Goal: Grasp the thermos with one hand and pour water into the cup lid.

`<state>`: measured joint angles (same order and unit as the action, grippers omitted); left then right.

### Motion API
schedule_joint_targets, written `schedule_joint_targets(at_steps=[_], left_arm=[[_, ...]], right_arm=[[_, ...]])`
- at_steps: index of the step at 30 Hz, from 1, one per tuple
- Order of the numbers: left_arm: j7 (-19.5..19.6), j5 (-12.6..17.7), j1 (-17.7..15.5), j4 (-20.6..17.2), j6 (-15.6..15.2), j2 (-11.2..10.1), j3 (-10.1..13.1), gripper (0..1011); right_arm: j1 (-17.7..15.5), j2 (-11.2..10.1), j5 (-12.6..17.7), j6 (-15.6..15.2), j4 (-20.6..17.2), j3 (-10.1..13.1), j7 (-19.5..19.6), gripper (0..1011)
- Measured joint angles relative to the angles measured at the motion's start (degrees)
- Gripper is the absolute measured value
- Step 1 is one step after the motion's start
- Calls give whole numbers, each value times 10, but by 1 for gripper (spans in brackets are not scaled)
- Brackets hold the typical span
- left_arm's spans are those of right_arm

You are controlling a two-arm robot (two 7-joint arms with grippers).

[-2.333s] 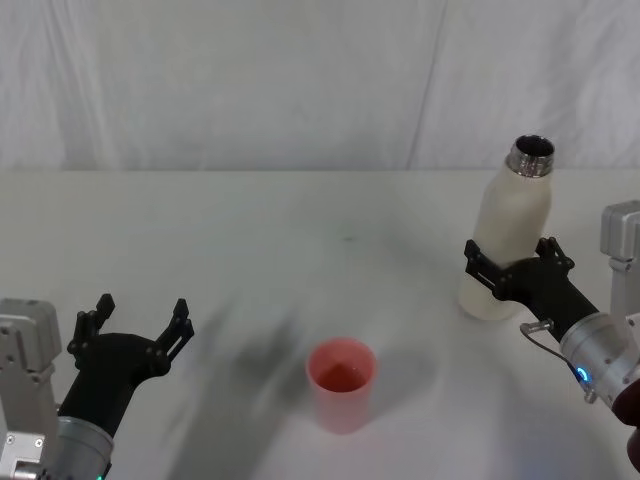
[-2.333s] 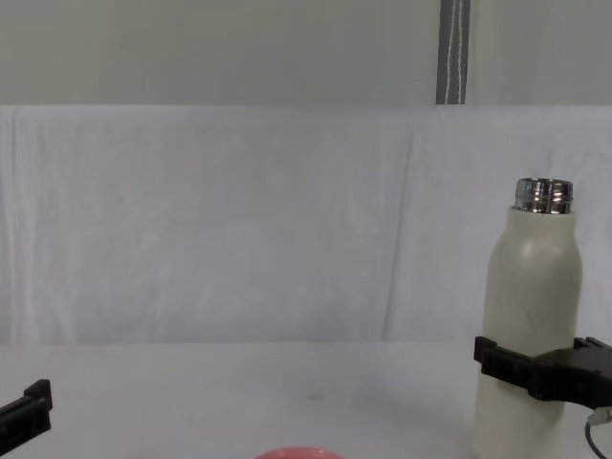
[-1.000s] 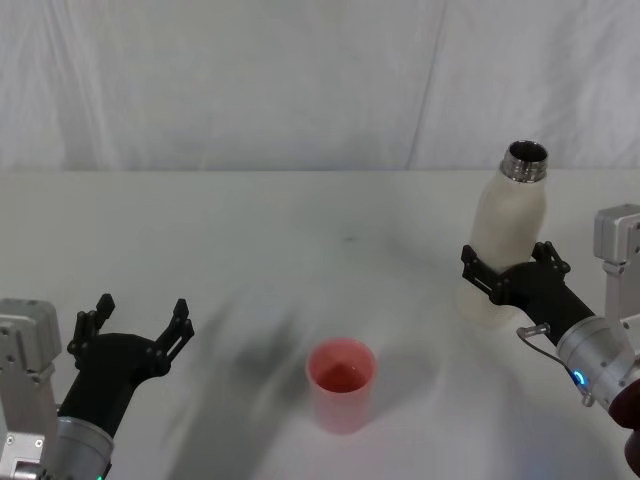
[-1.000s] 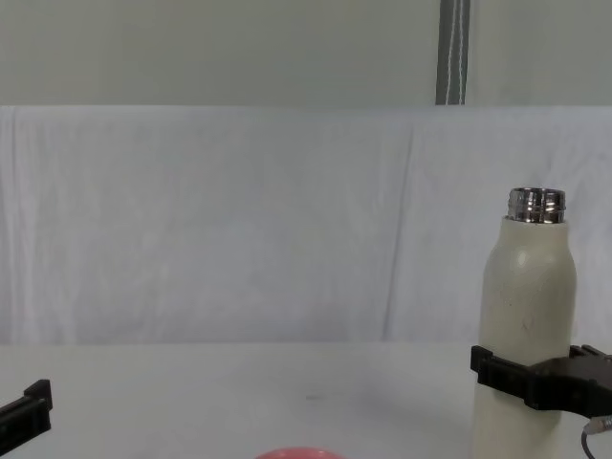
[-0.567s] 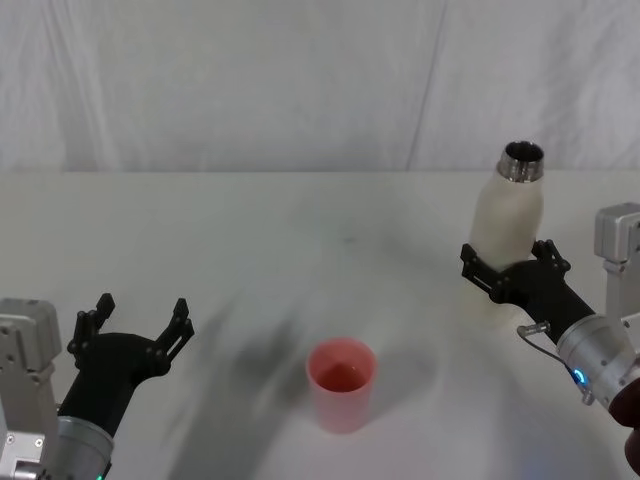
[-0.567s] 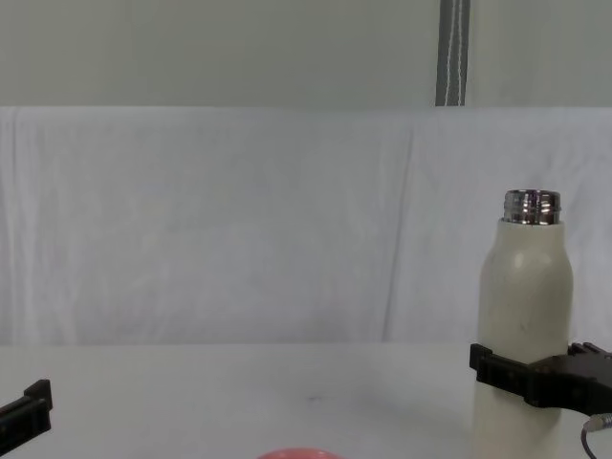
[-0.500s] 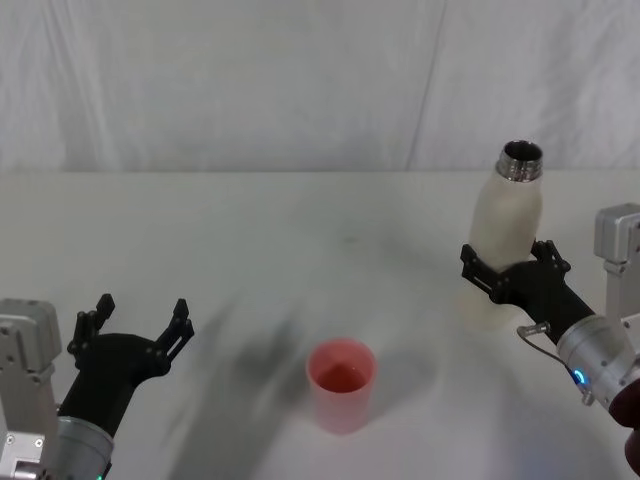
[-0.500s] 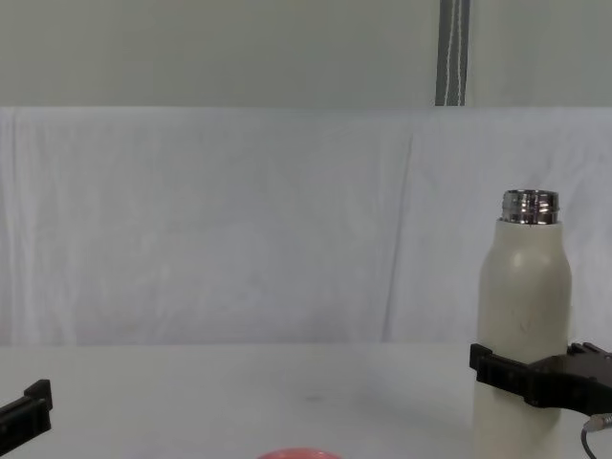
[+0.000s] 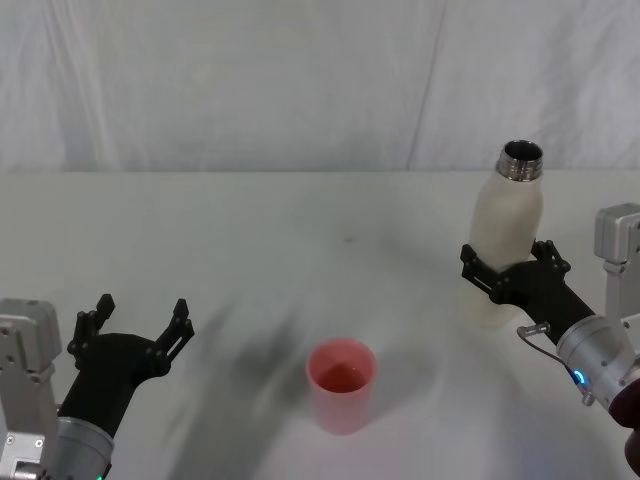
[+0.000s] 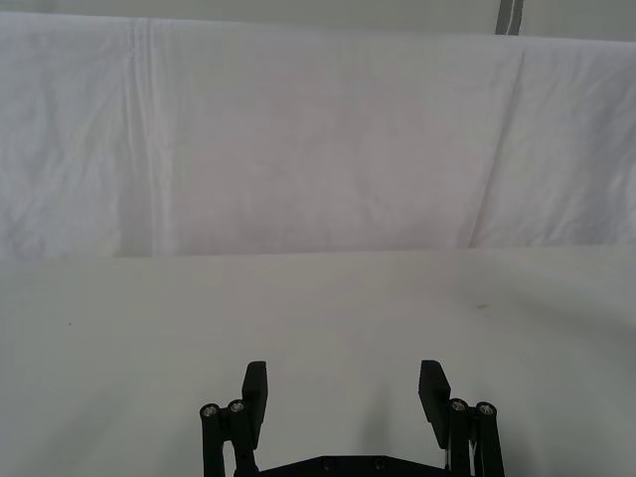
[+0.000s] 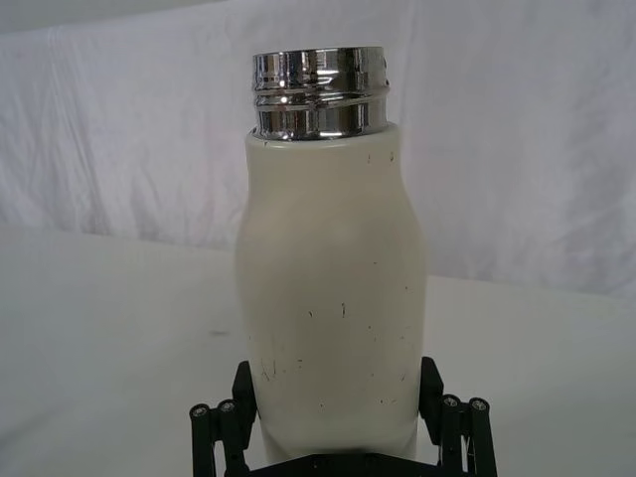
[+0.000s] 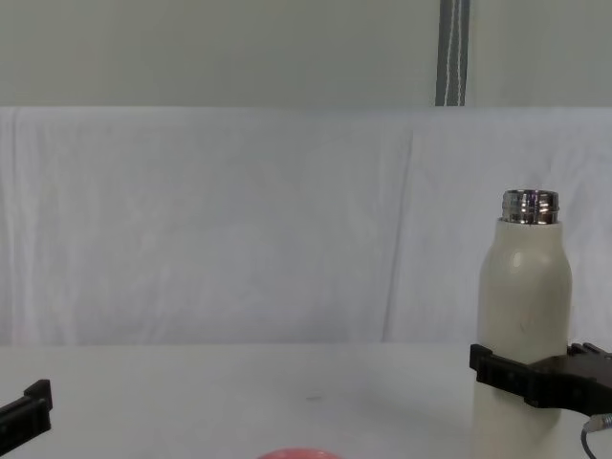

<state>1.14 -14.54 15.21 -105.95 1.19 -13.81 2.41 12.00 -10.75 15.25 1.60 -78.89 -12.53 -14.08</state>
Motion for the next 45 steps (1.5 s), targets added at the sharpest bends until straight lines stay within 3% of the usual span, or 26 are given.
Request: schedule_joint_targets(at_steps=[45], left_arm=[[0,0,0,0,0,0,0,1001]], right_arm=[[-7,-6,18,-7,2,2,-10,1001]])
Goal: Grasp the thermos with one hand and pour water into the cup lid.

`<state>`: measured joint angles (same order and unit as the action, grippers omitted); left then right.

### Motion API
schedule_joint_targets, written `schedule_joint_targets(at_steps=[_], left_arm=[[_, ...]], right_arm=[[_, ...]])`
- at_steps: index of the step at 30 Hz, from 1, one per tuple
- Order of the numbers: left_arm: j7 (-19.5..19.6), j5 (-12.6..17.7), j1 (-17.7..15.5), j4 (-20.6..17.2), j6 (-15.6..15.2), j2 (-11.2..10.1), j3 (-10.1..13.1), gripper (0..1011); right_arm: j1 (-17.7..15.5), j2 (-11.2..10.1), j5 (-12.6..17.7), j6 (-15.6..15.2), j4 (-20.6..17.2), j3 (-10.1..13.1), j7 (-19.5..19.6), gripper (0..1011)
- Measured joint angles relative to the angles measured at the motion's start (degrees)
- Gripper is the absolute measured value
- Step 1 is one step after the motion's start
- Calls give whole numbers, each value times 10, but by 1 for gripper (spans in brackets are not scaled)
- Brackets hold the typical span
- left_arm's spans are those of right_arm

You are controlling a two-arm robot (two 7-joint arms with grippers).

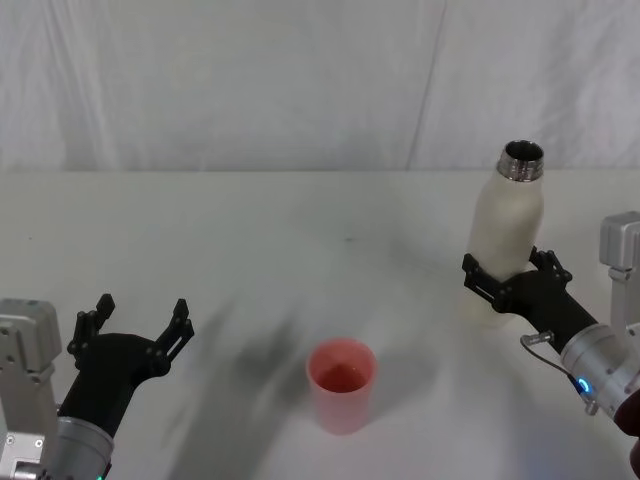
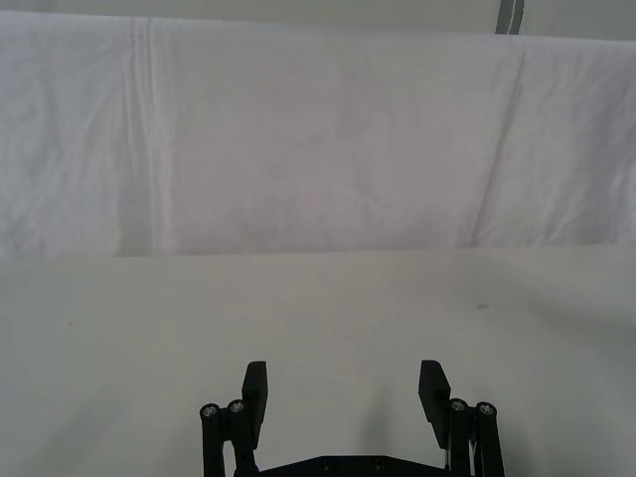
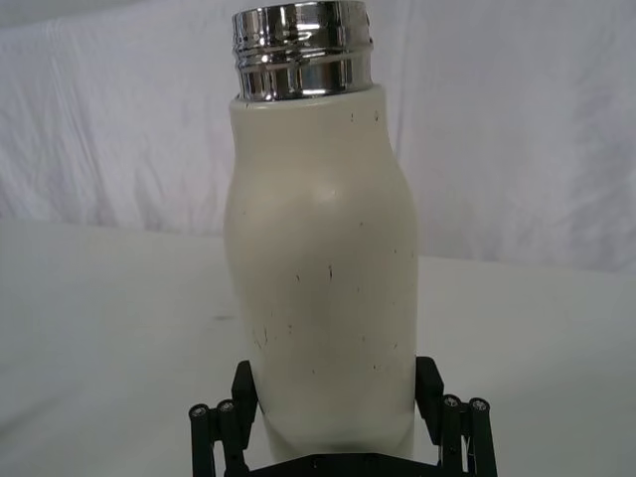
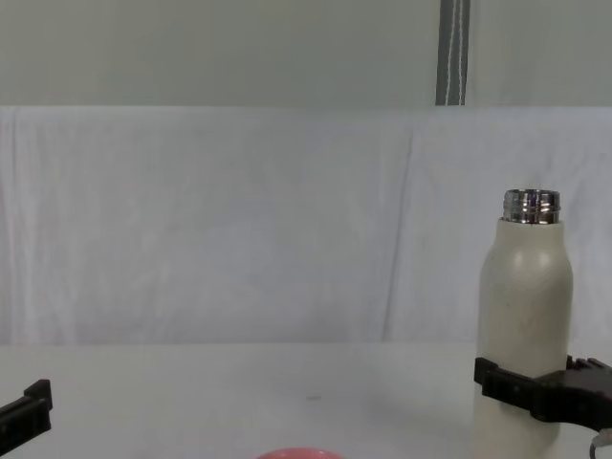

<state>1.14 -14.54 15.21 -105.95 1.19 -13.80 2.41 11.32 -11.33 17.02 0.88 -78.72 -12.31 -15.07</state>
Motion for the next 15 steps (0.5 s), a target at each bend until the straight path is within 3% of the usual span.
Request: schedule_joint_targets(at_steps=[15], left_arm=[[0,0,0,0,0,0,0,1001]], right_arm=[[-6,-4,2,-1,-1,1,0,1003]])
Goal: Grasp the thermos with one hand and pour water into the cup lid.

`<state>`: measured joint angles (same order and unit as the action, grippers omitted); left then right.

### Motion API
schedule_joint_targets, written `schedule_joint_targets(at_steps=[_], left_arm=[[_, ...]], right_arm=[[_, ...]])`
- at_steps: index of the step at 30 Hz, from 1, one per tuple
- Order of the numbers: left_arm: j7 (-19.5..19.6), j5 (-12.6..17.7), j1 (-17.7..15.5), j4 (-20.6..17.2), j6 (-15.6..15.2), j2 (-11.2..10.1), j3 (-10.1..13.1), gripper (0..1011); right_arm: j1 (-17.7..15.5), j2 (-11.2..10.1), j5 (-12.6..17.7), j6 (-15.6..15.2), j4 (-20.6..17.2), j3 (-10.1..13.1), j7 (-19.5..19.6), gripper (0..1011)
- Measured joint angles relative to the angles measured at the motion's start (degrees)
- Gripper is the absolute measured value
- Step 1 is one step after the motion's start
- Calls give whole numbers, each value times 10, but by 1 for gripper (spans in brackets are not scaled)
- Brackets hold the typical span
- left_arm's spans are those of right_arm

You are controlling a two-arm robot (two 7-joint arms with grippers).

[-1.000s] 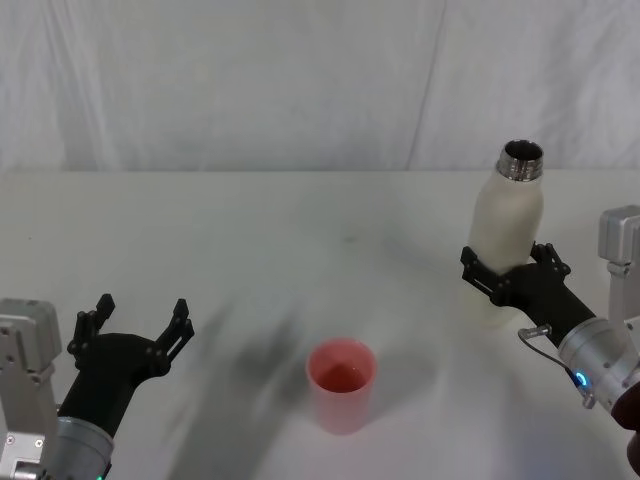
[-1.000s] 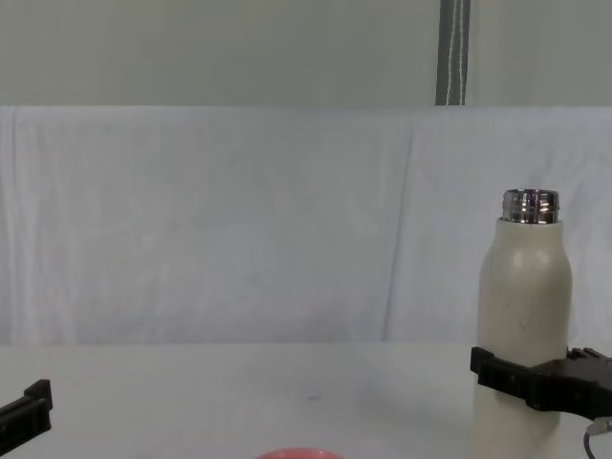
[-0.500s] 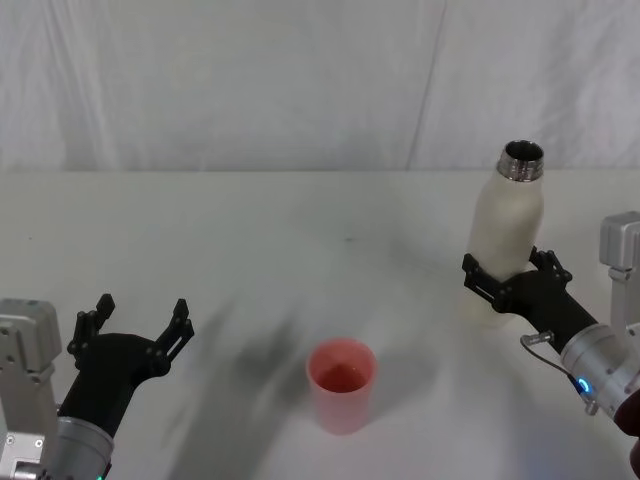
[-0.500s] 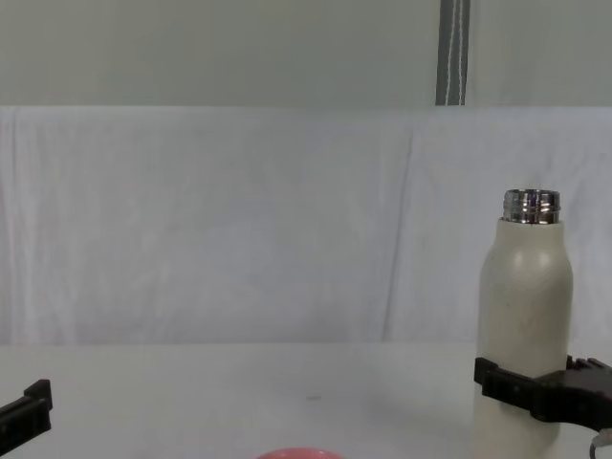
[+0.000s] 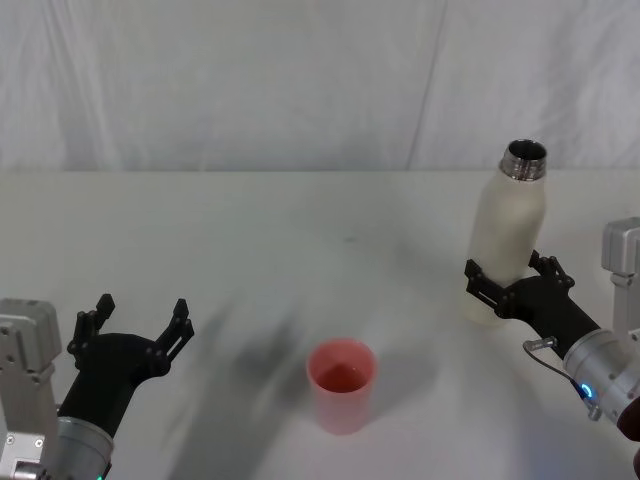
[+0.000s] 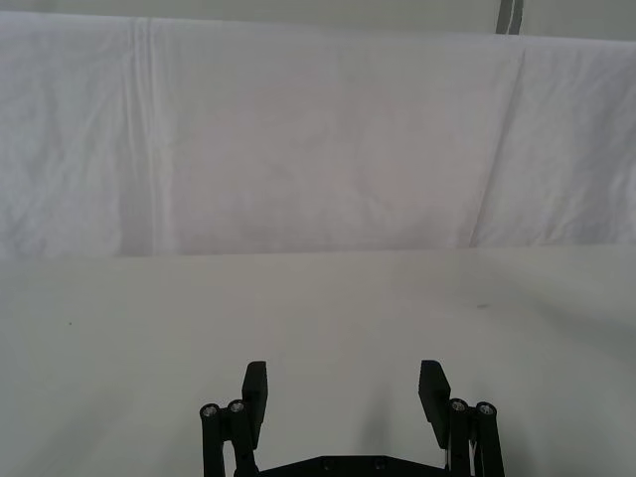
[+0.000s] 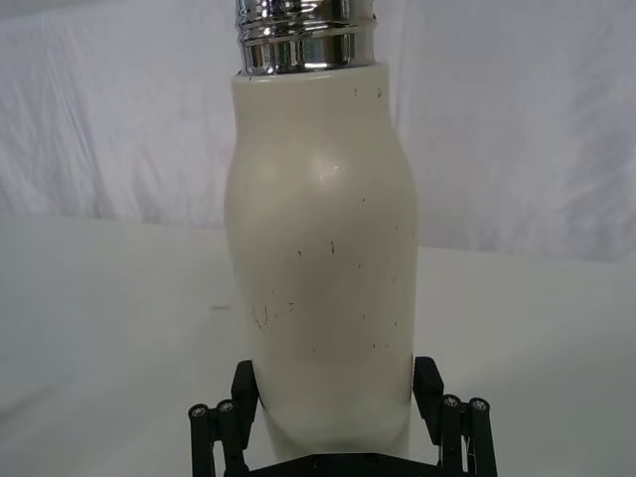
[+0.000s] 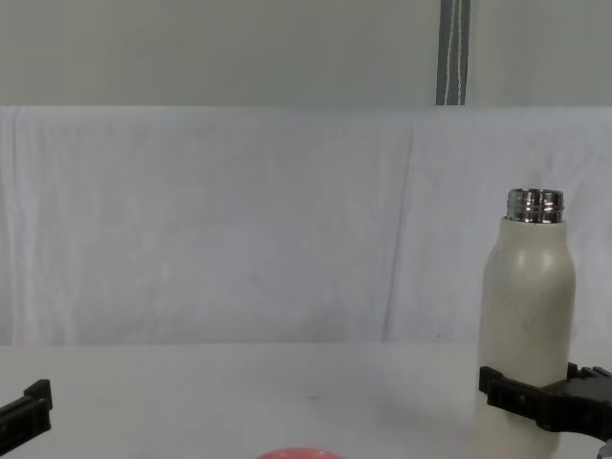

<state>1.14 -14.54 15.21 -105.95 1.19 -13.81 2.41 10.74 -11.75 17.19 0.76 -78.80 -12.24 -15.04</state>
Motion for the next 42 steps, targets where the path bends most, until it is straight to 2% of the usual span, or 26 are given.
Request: schedule_joint_targets(at_steps=[42], left_arm=[[0,0,0,0,0,0,0,1001]], right_arm=[[-15,-10,4,-1,-22,0,-2,1003]])
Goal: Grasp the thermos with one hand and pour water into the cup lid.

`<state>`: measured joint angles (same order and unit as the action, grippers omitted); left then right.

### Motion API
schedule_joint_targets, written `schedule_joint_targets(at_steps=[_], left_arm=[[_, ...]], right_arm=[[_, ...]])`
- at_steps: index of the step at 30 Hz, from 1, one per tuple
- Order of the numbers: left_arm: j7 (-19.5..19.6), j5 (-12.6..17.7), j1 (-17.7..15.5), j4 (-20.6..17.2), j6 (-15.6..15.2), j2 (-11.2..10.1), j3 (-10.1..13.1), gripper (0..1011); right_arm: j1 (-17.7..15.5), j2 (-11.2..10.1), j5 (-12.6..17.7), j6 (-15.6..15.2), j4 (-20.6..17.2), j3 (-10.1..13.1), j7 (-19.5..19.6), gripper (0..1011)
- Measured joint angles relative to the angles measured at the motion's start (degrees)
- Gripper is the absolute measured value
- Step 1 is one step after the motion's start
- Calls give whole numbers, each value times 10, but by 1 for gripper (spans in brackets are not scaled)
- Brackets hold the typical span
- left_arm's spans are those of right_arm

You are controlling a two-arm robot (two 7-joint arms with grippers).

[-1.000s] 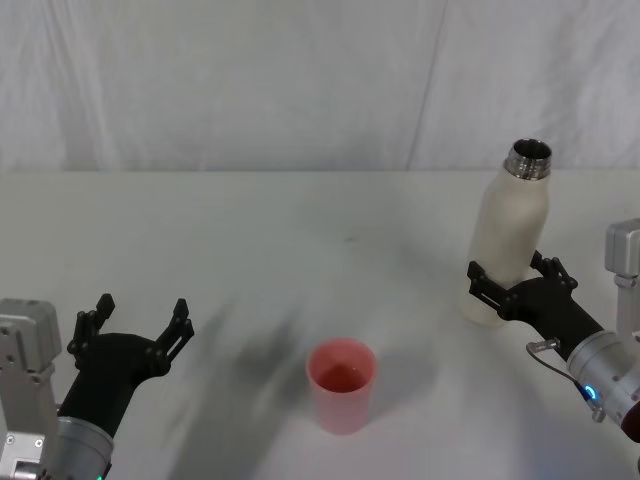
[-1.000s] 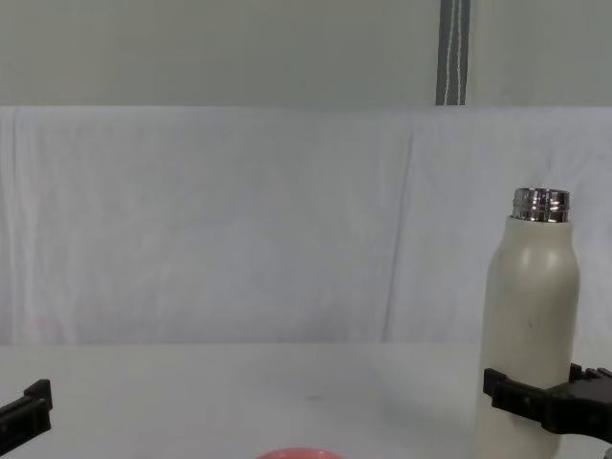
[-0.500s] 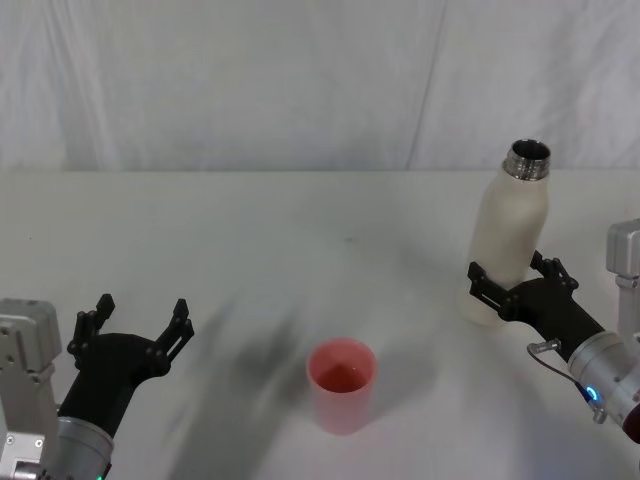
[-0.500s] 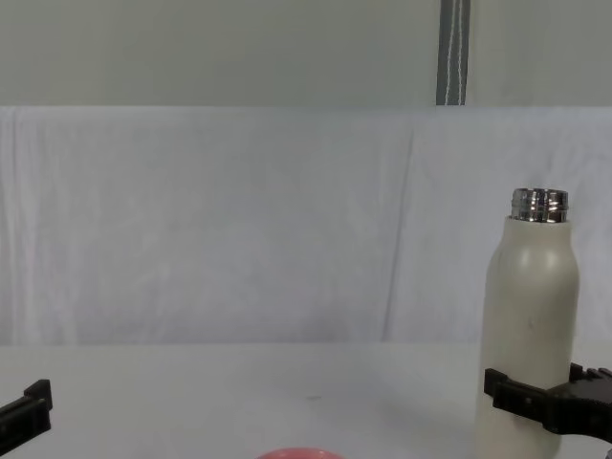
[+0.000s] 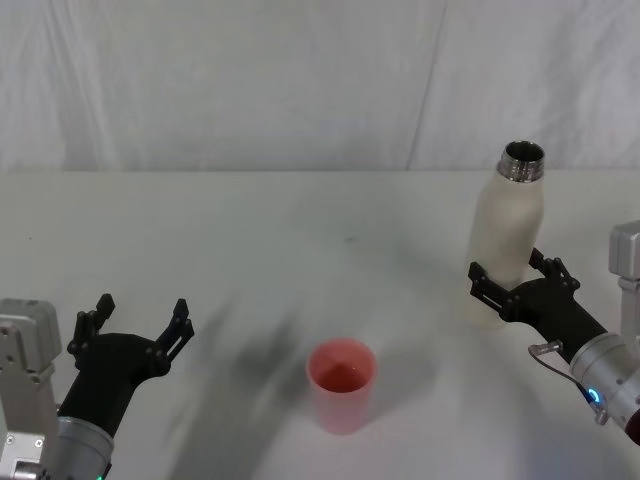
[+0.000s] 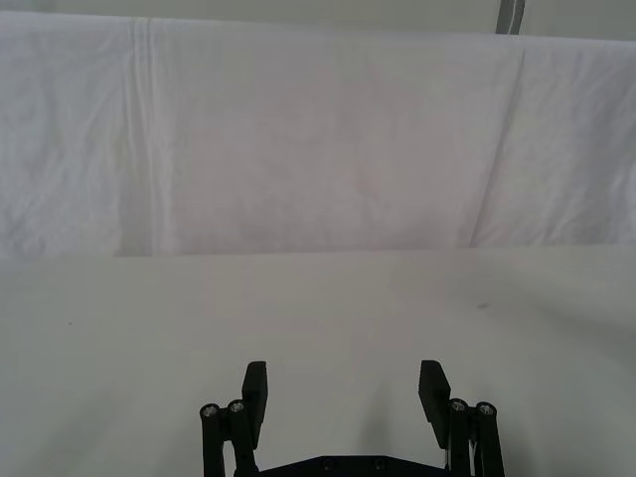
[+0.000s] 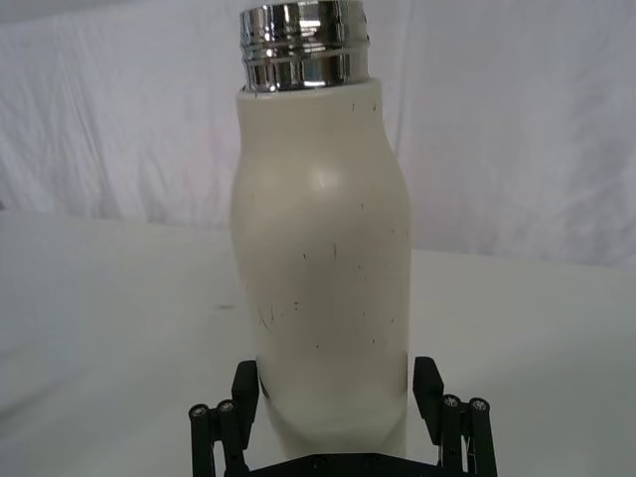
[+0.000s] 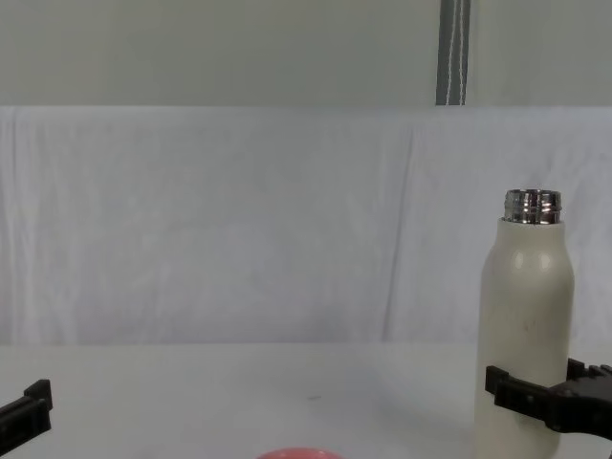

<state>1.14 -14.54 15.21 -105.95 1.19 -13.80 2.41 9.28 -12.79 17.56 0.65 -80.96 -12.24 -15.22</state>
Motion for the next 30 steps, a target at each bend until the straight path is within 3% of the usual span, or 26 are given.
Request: schedule_joint_targets(at_steps=[30], left_arm=[[0,0,0,0,0,0,0,1001]], right_arm=[[-16,-12,-12,0,-30,2,2,1003]])
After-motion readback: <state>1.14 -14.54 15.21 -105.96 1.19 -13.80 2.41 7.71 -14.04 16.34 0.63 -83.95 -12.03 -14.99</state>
